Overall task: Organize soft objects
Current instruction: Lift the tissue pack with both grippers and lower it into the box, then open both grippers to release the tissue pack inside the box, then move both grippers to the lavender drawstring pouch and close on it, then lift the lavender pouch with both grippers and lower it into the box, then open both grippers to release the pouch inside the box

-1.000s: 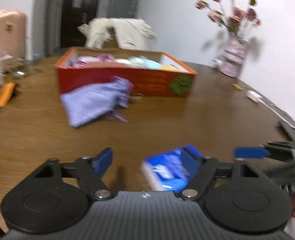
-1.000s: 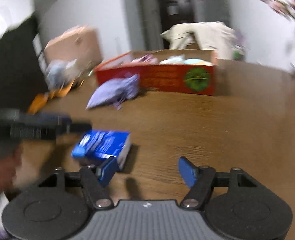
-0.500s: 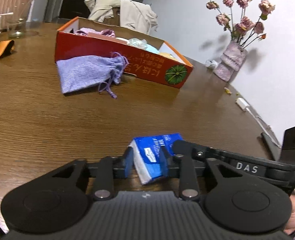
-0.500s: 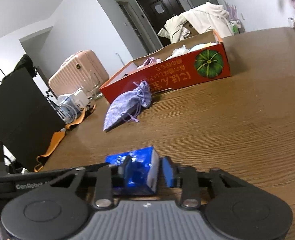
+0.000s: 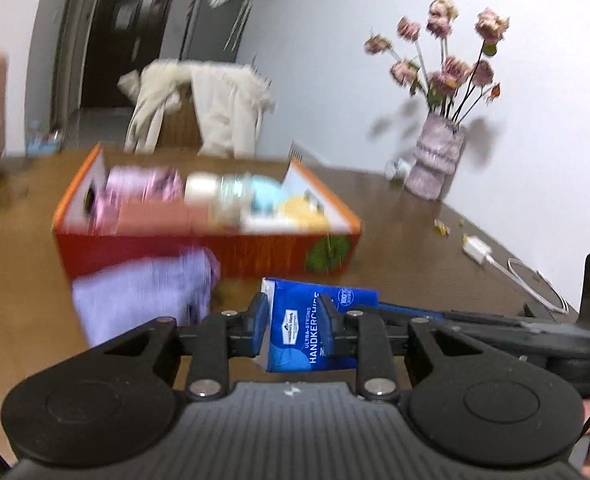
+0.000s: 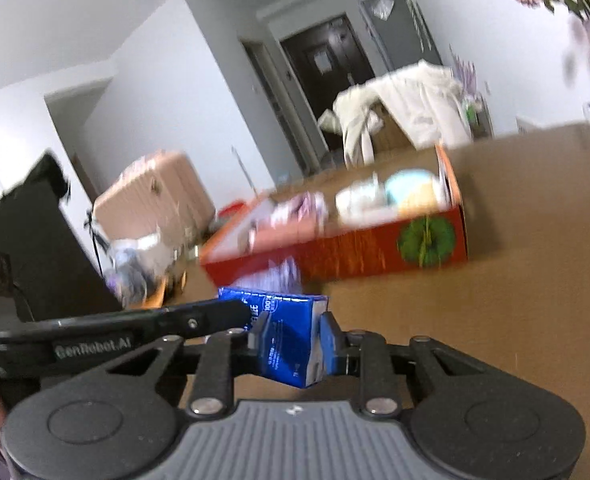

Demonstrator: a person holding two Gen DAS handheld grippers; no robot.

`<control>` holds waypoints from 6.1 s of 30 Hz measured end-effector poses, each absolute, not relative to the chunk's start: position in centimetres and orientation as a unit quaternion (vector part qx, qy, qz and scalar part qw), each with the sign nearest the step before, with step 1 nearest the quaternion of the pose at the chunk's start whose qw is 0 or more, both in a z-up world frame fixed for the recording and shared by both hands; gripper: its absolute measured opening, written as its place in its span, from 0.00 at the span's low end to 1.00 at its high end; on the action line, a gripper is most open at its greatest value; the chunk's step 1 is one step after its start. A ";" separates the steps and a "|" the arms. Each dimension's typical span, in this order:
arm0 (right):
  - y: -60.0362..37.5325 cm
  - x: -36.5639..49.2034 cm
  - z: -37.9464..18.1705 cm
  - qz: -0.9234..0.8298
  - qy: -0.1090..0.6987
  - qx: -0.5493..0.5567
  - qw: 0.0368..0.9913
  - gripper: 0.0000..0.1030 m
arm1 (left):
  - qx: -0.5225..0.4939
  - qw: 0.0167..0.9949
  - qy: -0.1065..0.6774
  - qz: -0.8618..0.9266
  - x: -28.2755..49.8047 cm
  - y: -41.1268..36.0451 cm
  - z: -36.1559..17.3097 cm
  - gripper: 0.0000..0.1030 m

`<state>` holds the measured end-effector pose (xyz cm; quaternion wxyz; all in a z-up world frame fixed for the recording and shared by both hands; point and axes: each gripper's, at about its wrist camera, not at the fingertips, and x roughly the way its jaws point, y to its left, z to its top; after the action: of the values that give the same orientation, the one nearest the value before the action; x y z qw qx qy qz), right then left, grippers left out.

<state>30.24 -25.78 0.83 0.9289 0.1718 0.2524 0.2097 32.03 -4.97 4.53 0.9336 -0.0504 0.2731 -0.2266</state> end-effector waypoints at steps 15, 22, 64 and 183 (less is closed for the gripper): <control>-24.3 51.0 1.8 0.177 0.274 0.199 0.924 0.24 | -0.048 0.928 0.315 -0.194 54.8 -5.3 4.9 0.27; -22.9 53.1 0.0 0.194 0.312 0.163 0.916 0.31 | -0.035 0.930 0.325 -0.170 55.5 -3.8 3.2 0.46; -23.9 21.2 1.4 0.157 0.245 0.001 0.957 0.72 | -0.015 0.971 0.232 -0.050 19.3 1.6 2.1 0.90; -21.9 51.3 5.1 0.139 0.308 0.011 0.941 0.61 | 0.034 0.953 0.274 -0.123 50.6 -2.0 6.6 0.40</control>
<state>51.28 -21.94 5.14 0.9411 0.0105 0.3078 0.1393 50.60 -1.95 6.64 0.9533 0.0341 0.2735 -0.1232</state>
